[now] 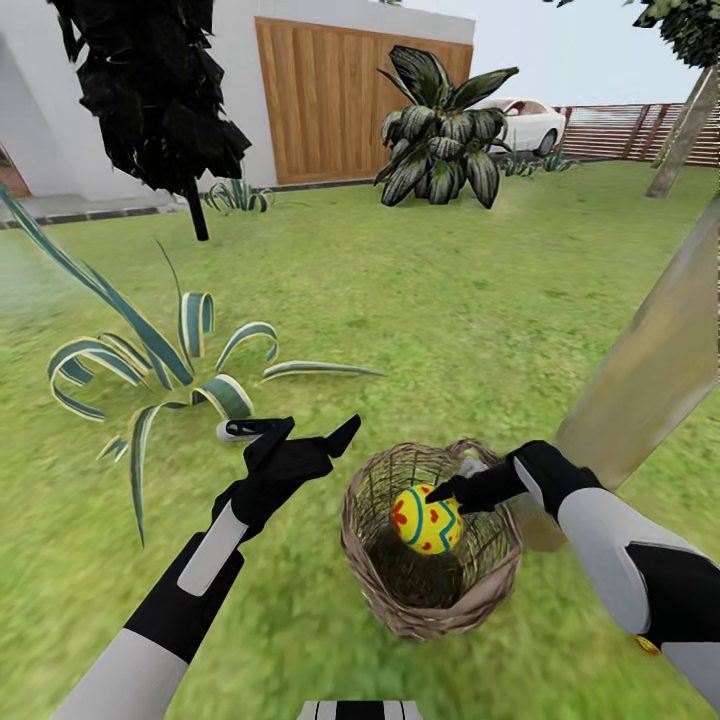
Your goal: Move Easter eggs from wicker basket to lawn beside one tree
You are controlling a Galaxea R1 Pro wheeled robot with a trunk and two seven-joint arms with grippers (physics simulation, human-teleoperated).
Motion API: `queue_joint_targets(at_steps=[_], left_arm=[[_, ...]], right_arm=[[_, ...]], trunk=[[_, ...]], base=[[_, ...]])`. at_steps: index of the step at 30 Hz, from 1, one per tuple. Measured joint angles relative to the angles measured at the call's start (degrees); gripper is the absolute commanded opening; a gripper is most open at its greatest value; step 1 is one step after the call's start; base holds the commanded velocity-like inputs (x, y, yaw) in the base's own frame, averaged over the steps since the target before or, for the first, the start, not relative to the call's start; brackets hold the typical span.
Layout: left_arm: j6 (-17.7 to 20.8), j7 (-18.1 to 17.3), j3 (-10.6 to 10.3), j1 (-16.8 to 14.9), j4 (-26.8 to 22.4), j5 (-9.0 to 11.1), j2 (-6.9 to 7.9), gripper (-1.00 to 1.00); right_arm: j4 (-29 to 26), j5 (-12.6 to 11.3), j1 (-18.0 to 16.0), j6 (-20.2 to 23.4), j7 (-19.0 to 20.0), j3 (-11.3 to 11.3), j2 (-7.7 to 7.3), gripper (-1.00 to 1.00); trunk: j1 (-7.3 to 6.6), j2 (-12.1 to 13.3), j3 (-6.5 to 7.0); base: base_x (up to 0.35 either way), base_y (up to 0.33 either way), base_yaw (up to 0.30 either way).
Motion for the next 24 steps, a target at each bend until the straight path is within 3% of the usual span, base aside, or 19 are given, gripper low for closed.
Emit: queue_joint_targets(at_steps=[4, 7, 9, 12, 16, 19, 24], left_arm=[[0.00, 0.00, 0.00, 0.00, 0.00, 0.00, 0.00, 1.00], [0.00, 0.00, 0.00, 0.00, 0.00, 0.00, 0.00, 1.00], [0.00, 0.00, 0.00, 0.00, 0.00, 0.00, 0.00, 1.00], [0.00, 0.00, 0.00, 0.00, 0.02, 0.00, 0.00, 1.00], [0.00, 0.00, 0.00, 0.00, 0.00, 0.00, 0.00, 1.00], [0.00, 0.00, 0.00, 0.00, 0.02, -0.03, 0.00, 1.00], [0.05, -0.12, 0.39, 0.00, 0.51, 0.19, 0.78, 1.00]], right_arm=[[0.01, 0.04, 0.03, -0.04, 7.95, 0.00, -2.51, -1.00], [0.04, 0.17, 0.37, -0.37, 19.79, 0.04, -4.45, -1.00], [0.00, 0.15, 0.52, -0.60, 21.14, -0.01, -4.86, -1.00], [-0.01, 0.20, 0.55, -1.13, 27.21, -0.02, -5.10, -1.00], [0.07, 0.17, 0.68, -3.86, 29.62, -0.04, -5.69, -1.00], [0.15, 0.22, 1.19, -4.77, 33.68, 0.04, -6.54, -1.00], [0.30, 0.28, 2.02, -8.19, 34.50, 0.15, -6.37, -1.00]], trunk=[[-0.10, 0.05, 0.89], [-0.18, 0.09, 1.55], [-0.23, 0.12, 1.99], [-0.31, 0.16, 2.66], [-0.41, 0.21, 3.55], [-0.49, 0.26, 4.21], [-0.51, 0.27, 4.44]], base=[[0.000, 0.000, 0.000], [0.000, 0.000, 0.000], [0.000, 0.000, 0.000], [0.000, 0.000, 0.000], [0.000, 0.000, 0.000], [0.000, 0.000, 0.000], [0.000, 0.000, 0.000]])
